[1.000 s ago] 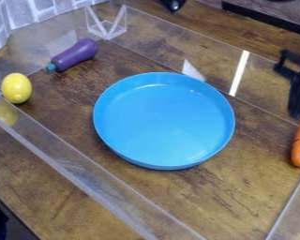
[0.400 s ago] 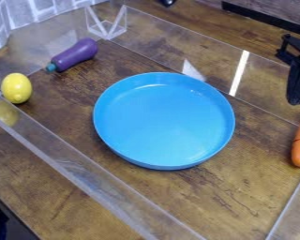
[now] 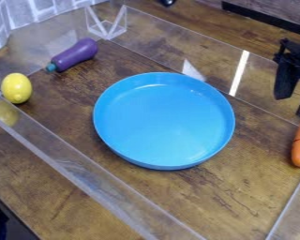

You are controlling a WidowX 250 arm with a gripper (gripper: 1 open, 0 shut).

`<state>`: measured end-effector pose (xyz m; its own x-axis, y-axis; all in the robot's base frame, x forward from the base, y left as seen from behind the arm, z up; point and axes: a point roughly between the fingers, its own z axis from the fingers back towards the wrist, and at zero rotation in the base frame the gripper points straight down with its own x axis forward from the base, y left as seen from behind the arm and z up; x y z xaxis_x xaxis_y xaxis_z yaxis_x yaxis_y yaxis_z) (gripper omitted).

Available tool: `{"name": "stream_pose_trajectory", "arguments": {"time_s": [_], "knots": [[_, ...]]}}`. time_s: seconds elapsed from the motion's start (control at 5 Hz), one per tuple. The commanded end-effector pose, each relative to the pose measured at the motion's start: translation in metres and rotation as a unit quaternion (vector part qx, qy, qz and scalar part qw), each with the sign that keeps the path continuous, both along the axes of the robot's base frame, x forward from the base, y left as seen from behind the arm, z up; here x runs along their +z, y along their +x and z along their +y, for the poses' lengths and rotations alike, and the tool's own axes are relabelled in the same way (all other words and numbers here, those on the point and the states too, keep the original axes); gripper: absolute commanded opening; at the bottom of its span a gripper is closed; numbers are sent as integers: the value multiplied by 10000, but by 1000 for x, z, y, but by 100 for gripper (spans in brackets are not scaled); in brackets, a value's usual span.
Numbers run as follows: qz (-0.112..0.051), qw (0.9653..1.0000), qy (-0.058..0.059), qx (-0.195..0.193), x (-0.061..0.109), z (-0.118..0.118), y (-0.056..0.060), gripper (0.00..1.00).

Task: Move the carrot to the right side

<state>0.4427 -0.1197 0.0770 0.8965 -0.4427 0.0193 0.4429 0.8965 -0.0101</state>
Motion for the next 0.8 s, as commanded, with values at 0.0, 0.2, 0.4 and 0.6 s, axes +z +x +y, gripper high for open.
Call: {"name": "stream_pose_trajectory", "arguments": {"time_s": [0.0,0.2,0.4,0.6], "knots": [[-338,9993,-109,99,24,-9,1,100],[-311,9991,-145,269,15,-15,0,100],[-281,9984,-182,450,4,-20,1,100],[-240,9958,-196,863,1,-21,1,100]]}}
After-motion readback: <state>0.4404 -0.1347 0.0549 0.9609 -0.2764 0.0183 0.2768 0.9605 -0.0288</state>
